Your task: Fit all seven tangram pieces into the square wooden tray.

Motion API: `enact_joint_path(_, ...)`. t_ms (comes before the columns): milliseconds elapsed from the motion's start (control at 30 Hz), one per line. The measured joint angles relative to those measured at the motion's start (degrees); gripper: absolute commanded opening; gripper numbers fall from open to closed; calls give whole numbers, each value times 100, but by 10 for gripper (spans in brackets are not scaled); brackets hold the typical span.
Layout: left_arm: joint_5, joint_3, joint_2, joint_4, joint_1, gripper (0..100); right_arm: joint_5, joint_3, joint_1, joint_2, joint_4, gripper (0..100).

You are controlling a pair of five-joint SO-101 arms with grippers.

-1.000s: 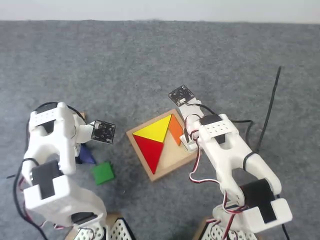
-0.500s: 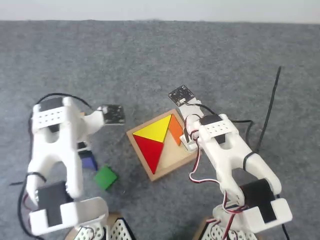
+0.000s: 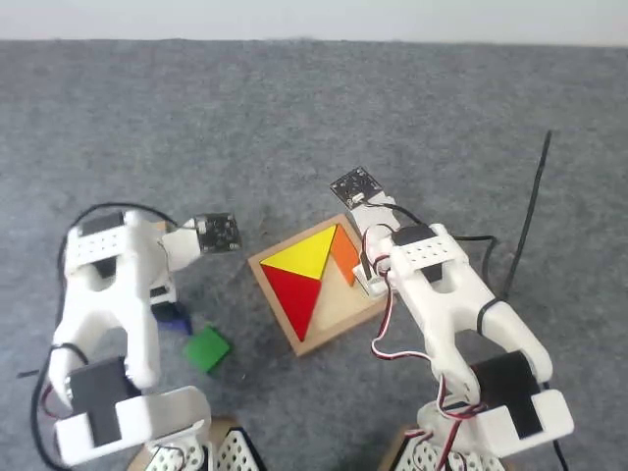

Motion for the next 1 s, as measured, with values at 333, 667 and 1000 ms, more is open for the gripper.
enact_joint_path(333, -826, 756, -132, -1960, 26, 281, 0, 0, 0, -9, 18, 7)
enact_joint_path(667, -835, -105, -422, 510, -281, 250, 0, 0, -44, -9, 35, 7)
enact_joint_path(1000, -642, 457, -1635, 967, -668, 250, 0, 0, -62, -9, 35, 7)
